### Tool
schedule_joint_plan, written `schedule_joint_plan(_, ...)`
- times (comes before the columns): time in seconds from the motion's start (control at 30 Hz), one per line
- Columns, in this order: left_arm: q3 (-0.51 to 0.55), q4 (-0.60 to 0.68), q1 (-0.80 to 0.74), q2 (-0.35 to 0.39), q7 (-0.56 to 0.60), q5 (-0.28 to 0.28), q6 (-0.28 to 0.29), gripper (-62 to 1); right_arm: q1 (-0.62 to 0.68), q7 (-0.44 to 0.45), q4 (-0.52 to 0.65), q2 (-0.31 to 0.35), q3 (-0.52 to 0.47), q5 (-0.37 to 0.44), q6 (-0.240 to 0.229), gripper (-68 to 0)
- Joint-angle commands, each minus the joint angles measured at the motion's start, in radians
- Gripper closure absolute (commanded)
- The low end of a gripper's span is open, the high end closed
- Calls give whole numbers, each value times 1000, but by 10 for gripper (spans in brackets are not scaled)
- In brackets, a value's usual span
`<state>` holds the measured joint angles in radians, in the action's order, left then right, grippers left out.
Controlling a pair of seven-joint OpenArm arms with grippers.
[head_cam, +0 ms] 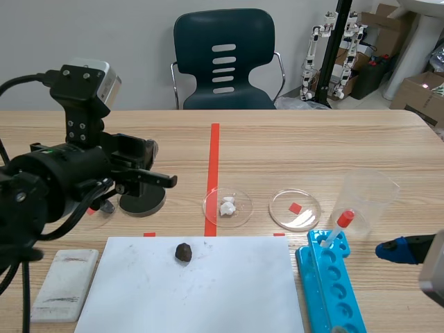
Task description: Lower the mineral onto the iron filings and hold still
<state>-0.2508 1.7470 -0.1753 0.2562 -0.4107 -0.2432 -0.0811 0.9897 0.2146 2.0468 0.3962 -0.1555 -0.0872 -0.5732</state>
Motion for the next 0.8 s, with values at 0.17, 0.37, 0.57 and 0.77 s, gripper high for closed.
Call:
schedule_joint_plan(0.17,135,202,-246,30,131,2,115,-156,-7,8,16,11,-2,8,1,-547)
schedule_joint_plan(0.37,245,328,-452,29,153,9,123,-156,-7,8,16,11,-2,8,1,-547)
schedule_joint_plan(0.57,294,369,-614,30,203,58,131,-156,-7,8,16,11,-2,8,1,-547)
schedule_joint_plan(0.77,309,372,-748,30,349,114,172,-156,-7,8,16,11,-2,8,1,-547)
